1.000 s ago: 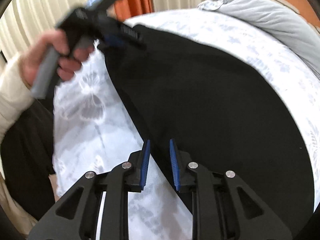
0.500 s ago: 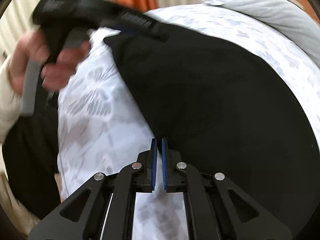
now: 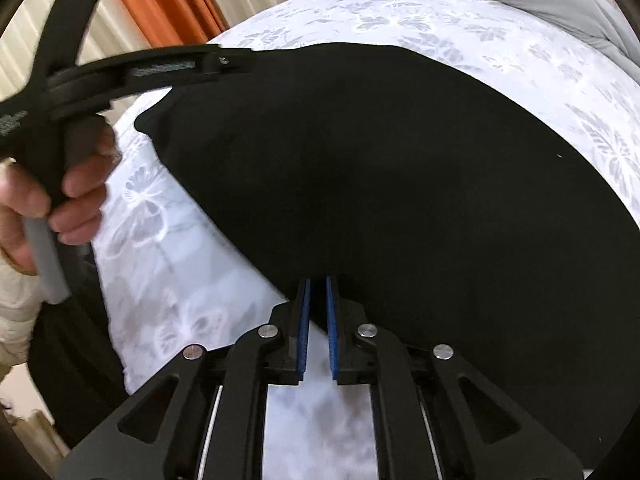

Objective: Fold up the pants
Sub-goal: 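Open the right tool and release the folded pants, withdrawing both tools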

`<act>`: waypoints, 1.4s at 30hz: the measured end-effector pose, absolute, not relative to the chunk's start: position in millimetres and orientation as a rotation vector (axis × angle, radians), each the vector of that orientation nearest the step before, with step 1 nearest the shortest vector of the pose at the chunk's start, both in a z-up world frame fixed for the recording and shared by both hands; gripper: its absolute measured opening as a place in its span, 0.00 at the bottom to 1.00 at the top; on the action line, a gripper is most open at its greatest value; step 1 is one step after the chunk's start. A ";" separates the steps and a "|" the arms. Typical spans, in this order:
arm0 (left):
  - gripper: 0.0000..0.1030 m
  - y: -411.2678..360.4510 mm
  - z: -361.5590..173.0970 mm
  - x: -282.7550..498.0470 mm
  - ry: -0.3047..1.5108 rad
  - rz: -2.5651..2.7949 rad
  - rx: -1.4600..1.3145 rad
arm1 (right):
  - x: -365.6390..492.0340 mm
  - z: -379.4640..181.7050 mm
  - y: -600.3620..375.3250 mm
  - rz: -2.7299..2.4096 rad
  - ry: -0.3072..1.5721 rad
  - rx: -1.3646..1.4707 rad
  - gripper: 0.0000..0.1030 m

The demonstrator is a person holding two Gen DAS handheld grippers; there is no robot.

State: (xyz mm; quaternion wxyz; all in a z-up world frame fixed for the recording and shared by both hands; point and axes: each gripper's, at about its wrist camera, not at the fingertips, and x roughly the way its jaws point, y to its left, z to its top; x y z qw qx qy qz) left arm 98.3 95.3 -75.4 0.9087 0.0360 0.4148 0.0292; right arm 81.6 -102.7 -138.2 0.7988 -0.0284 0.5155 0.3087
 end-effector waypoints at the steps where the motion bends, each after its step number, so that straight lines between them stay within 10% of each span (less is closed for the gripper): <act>1: 0.66 91.5 -74.0 97.6 0.845 0.056 0.075 | 80.3 -129.8 -109.7 0.653 1.068 -0.034 0.08; 12: 0.66 29.7 -47.0 91.4 0.675 0.045 0.062 | 69.2 -101.8 -203.9 0.322 0.909 0.106 0.18; 16: 0.66 11.7 -47.7 92.6 0.664 0.038 0.070 | 56.1 -85.8 -280.4 0.098 0.810 0.285 0.52; 42: 0.66 -22.0 -68.2 100.5 0.670 0.070 0.172 | -1.0 -136.5 -480.8 -0.362 0.849 0.530 0.62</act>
